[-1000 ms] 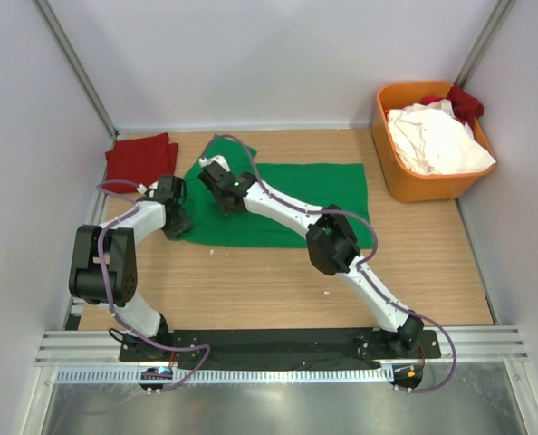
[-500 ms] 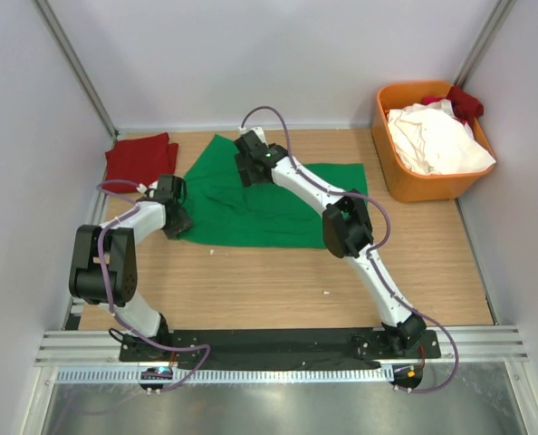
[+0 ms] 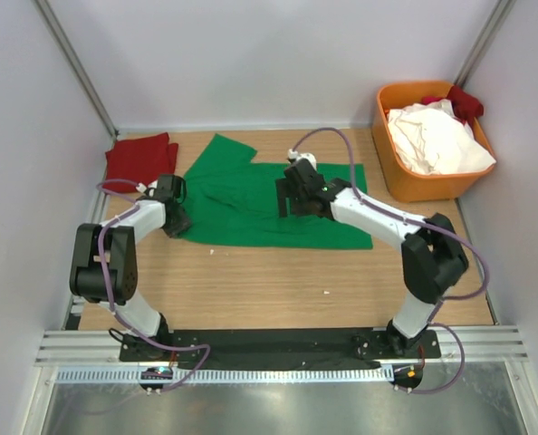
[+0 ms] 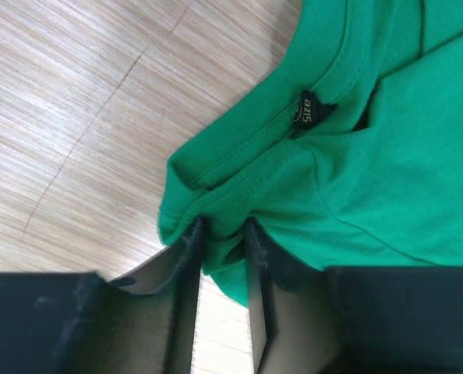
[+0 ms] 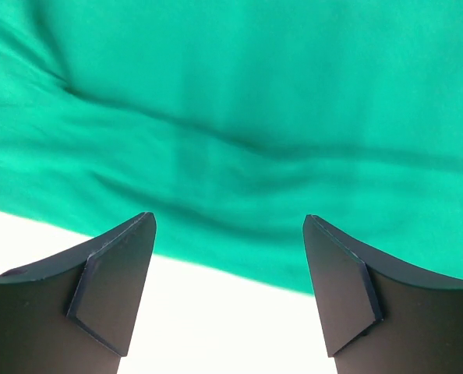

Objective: Fold and stack the t-shirts
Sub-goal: Fold the tshirt

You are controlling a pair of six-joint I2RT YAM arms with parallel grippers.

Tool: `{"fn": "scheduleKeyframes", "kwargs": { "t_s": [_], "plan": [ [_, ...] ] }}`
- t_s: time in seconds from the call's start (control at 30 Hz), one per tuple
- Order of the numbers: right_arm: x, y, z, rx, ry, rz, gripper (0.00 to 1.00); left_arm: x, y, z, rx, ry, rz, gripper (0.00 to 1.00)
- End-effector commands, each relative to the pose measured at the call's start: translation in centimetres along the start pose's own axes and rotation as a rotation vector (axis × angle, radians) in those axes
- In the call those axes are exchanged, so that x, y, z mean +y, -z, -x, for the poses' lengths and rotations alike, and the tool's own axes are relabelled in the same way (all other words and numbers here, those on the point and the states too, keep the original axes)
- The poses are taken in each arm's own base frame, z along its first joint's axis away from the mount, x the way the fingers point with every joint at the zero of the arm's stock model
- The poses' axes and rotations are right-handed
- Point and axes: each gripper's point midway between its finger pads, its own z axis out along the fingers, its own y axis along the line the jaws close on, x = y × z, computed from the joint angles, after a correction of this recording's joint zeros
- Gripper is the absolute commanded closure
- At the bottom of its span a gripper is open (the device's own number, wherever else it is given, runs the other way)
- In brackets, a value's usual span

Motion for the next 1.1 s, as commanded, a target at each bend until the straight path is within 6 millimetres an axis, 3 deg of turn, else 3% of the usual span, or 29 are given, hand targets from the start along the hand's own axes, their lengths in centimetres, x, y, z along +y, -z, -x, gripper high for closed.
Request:
{"fn": "scheduleKeyframes", "kwargs": {
  "t_s": [0.0,0.07,0.13,0.17,0.33,0.37,0.4,0.63,0.9,1.07],
  "plan": [
    [-2.0,-0.5,-3.0,0.004,-0.141,0.019,0.17,1.8,-1.7,-4.2,0.153,-0.019,0.061,0.79],
    [-3.6,-0.8,-5.9,0.046,-0.137,-0.014,0.18,1.7,-1.7,-4.2,0.158,-0.021,0.061,0.86],
    [-5.2,-0.9,-7.5,0.061,-0.133,-0.074,0.18,1.7,-1.6,-4.4,0.169,-0.025,0.060,0.99],
    [-6.2,-1.1,-9.1,0.090,-0.133,-0.108,0.18,1.9,-1.5,-4.6,0.178,-0.028,0.063,1.00],
    [-10.9,0.9,-10.4,0.056,-0.279,-0.186,0.15,2.5,-1.1,-5.4,0.186,-0.027,0.065,1.00],
    [-11.5,1.2,-11.4,0.070,-0.302,-0.171,0.14,2.5,-1.0,-5.3,0.183,-0.025,0.065,1.00],
    [-11.7,2.3,-10.6,0.026,-0.336,-0.148,0.13,2.4,-1.0,-5.4,0.185,-0.026,0.064,1.00],
    [-15.3,5.0,-11.6,-0.014,-0.467,-0.238,0.12,2.4,-1.1,-5.3,0.182,-0.027,0.063,1.00],
    [-18.3,4.3,-15.2,0.030,-0.598,-0.310,0.11,2.4,-0.6,-5.0,0.160,-0.020,0.052,1.00],
    [-18.4,3.4,-16.1,0.061,-0.649,-0.261,0.24,2.5,-0.7,-5.1,0.160,-0.018,0.059,1.00]
  ]
}}
